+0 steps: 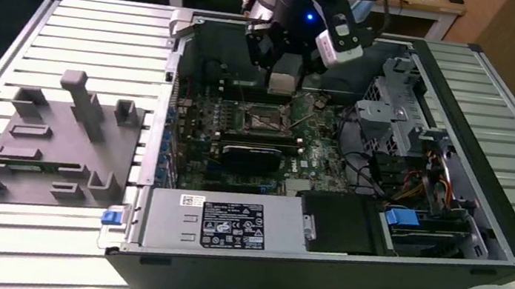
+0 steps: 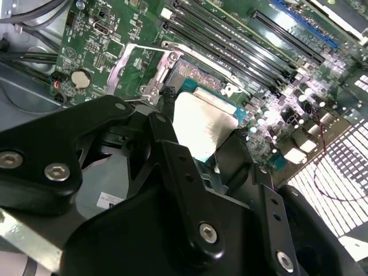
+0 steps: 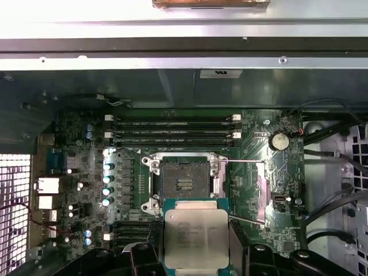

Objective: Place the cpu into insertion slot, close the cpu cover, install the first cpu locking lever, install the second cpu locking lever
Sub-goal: 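Place the cpu into insertion slot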

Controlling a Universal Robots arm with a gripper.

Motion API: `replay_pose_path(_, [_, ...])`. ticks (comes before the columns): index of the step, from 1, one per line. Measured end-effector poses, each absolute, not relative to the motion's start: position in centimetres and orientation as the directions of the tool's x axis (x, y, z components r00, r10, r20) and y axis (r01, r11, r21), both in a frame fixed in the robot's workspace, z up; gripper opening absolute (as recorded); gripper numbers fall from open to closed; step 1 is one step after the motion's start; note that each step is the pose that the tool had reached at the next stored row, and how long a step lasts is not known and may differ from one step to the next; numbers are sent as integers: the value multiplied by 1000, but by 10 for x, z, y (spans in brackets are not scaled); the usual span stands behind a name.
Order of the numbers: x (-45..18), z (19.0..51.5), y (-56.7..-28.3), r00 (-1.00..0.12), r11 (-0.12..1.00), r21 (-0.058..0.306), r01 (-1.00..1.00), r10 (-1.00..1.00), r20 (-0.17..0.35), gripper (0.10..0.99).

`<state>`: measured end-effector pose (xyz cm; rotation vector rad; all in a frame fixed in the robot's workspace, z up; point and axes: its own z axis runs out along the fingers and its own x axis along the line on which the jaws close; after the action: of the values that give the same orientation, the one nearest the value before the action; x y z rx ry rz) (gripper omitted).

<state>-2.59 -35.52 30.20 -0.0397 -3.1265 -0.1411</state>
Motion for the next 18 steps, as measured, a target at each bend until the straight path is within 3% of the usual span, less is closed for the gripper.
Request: replay_pose_path(18, [-27, 285, -355, -994, 990, 91, 107, 109, -12, 537])
